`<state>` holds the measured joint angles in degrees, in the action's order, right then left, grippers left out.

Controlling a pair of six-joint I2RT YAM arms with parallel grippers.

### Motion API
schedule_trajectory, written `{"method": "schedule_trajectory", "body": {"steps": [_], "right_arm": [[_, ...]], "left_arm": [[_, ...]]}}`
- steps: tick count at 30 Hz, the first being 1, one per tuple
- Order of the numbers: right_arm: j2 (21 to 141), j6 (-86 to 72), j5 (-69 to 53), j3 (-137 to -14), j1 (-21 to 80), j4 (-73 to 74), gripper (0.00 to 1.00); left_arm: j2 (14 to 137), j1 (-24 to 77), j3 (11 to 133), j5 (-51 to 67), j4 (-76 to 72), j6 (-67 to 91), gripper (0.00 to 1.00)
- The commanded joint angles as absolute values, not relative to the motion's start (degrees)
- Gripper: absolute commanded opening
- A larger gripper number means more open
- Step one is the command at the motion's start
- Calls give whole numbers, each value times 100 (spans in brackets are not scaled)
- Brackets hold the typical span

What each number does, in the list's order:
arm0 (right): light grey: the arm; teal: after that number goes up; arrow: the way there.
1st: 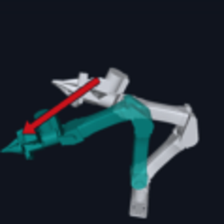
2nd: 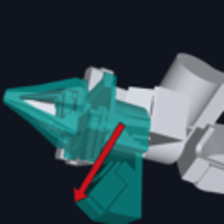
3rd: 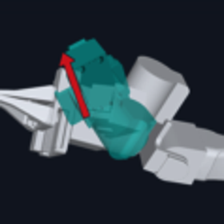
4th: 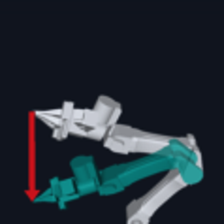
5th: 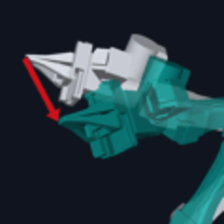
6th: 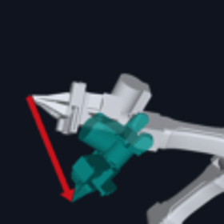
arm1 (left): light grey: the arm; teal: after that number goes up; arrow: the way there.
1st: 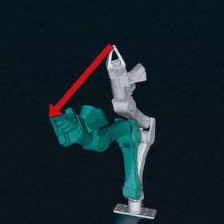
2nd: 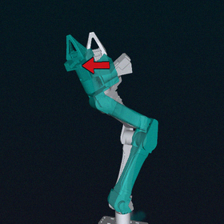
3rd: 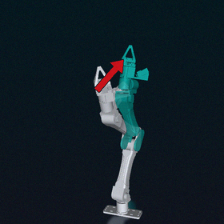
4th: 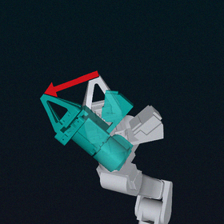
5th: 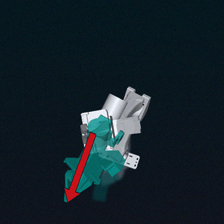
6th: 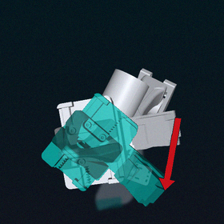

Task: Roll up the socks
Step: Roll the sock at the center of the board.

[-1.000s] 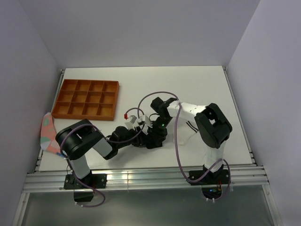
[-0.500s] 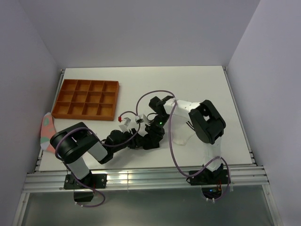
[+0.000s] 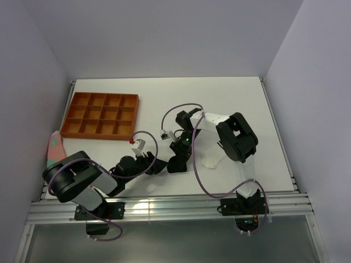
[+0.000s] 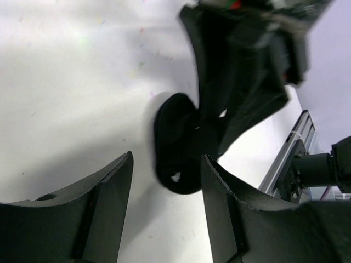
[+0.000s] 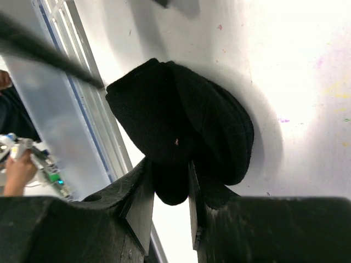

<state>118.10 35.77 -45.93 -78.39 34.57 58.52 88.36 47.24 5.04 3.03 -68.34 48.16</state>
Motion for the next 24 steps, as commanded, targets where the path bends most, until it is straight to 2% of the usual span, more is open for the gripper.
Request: {"method": "schedule_trajectory", "body": {"steps": [1, 10, 24], "right_arm": [[12287, 3595, -3314, -7874, 3428, 5906, 22], [12779, 3568, -3437, -8638, 3384, 6503, 22], [12981, 3516, -3498, -8947, 3366, 6706, 23]], "left_arm": [[8386, 4755, 571, 272, -6716, 4360, 58], [8182, 4755, 1353, 975, -5205, 3218, 60], [9026, 4737, 1626, 1362, -5572, 3225, 59]]}}
